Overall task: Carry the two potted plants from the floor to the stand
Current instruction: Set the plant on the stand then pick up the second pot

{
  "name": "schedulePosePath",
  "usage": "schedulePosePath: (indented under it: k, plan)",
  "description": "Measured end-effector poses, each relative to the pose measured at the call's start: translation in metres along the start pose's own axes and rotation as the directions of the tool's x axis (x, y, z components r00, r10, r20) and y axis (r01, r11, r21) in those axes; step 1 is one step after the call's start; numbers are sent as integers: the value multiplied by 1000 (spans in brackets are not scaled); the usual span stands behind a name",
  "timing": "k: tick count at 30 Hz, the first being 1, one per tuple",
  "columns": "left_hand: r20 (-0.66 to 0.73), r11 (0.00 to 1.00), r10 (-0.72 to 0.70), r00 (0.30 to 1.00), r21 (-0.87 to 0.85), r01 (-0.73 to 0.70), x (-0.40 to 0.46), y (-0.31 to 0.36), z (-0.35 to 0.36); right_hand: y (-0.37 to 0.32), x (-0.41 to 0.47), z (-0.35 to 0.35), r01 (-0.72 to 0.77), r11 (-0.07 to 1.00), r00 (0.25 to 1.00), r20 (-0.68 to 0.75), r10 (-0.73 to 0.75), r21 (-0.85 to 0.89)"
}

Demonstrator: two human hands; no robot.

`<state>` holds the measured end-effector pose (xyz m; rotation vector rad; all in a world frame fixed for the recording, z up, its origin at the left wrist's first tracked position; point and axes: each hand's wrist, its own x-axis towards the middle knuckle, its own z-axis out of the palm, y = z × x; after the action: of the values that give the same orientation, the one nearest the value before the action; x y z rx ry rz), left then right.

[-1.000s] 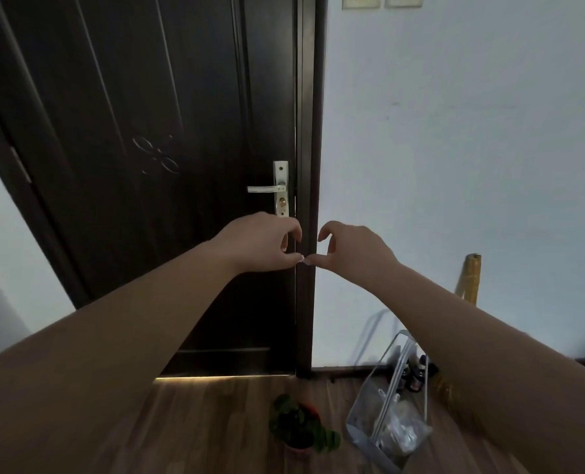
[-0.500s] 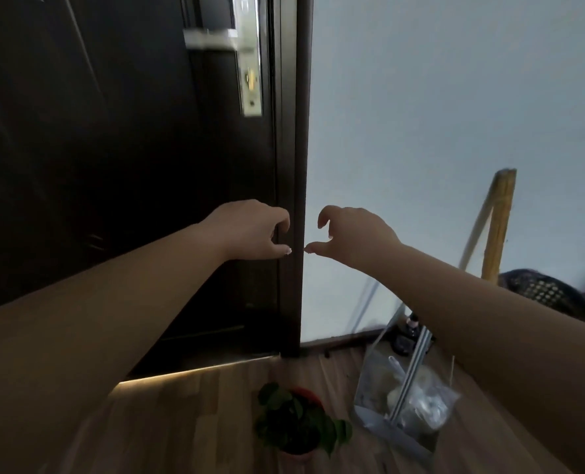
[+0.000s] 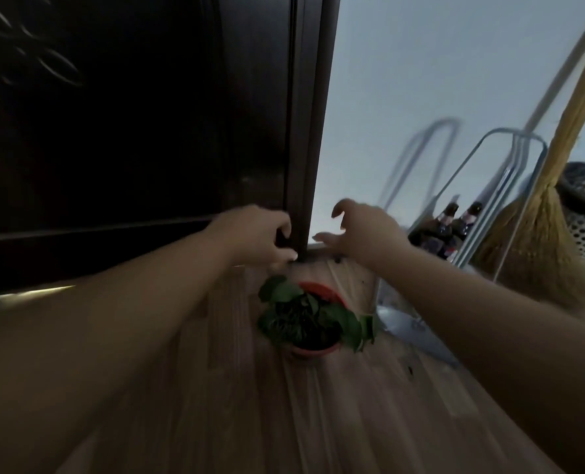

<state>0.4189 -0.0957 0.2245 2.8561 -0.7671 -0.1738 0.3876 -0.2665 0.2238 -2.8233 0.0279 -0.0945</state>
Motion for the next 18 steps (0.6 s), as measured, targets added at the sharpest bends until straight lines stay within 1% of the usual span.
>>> schedulePosePath:
  k: [2, 5, 7, 9, 13, 16, 18]
  plan:
    - [112, 996, -33, 993, -81, 42, -14, -9, 45, 9, -22, 38, -35, 999, 998, 54, 33, 35]
    - [238, 980, -87, 967, -154, 126, -27, -23, 109, 27, -52, 93, -77, 997, 983, 166, 75, 9]
    - [284, 967, -118, 952, -184, 174, -29, -31, 147, 42, -66, 126, -117, 993, 968, 225, 116, -7]
    - [320, 959, -116, 940, -210, 190, -28, -37, 179, 55, -77, 153, -153, 988, 952, 266, 155, -30]
    - [412, 946, -115, 904, -231, 226, -27, -41, 232, 71, -97, 201, -225, 970, 889, 388, 243, -91]
    - [444, 922, -149, 883, -261, 287, -21, -40, 258, 79, -100, 226, -295, 952, 847, 439, 300, -82]
    - [465, 878, -145, 874, -347, 330, -17, -40, 276, 83, -97, 242, -342, 938, 823, 465, 327, -54]
